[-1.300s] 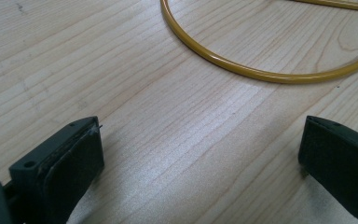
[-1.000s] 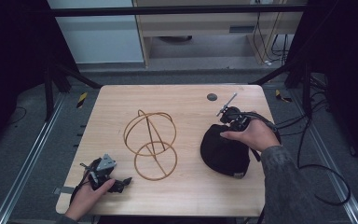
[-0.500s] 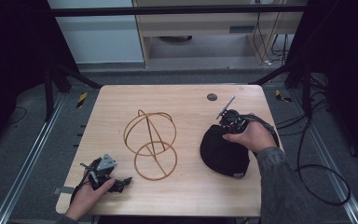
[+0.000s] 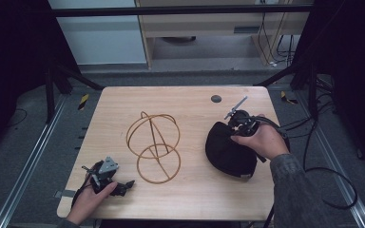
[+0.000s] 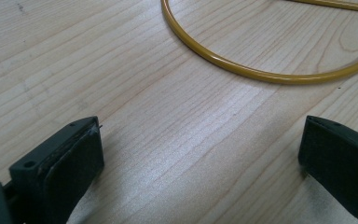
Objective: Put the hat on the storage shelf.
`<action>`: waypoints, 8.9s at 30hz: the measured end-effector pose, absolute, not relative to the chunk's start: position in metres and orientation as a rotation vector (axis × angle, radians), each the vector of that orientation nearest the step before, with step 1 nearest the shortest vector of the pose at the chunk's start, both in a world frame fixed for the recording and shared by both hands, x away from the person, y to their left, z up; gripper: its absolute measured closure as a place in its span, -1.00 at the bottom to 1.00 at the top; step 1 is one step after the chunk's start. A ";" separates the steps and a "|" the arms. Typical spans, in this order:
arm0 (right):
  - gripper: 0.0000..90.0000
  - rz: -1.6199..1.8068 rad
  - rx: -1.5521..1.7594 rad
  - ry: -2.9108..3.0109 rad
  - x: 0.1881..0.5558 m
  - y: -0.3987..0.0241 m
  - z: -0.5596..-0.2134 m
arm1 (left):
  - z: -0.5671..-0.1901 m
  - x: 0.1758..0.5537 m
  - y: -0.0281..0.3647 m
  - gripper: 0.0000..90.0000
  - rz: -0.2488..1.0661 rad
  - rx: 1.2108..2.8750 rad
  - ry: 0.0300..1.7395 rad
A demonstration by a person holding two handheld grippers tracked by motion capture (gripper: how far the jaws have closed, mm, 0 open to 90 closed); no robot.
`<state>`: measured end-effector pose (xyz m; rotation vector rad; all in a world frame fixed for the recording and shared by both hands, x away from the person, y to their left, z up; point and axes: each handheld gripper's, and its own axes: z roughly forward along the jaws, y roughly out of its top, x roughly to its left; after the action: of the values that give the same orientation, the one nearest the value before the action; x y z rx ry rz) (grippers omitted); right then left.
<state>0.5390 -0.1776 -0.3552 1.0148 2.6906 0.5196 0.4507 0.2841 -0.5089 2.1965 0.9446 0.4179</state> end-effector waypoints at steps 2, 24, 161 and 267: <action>0.66 0.584 1.032 2.655 0.532 -0.183 -0.346 | -0.509 0.451 0.284 -1.00 0.418 2.197 0.944; 0.66 0.731 1.029 2.552 0.506 -0.193 -0.309 | -0.509 0.451 0.284 -1.00 0.422 2.197 0.948; 0.67 1.145 0.579 2.498 0.481 -0.036 -0.182 | -0.509 0.451 0.284 -1.00 0.421 2.197 0.951; 0.61 1.112 0.639 2.544 0.492 -0.029 -0.216 | -0.509 0.451 0.284 -1.00 0.421 2.197 0.950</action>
<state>0.4919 -0.0287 -0.2160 0.6394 2.5439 1.1123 0.4510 0.2839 -0.5086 2.1970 0.9501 0.4209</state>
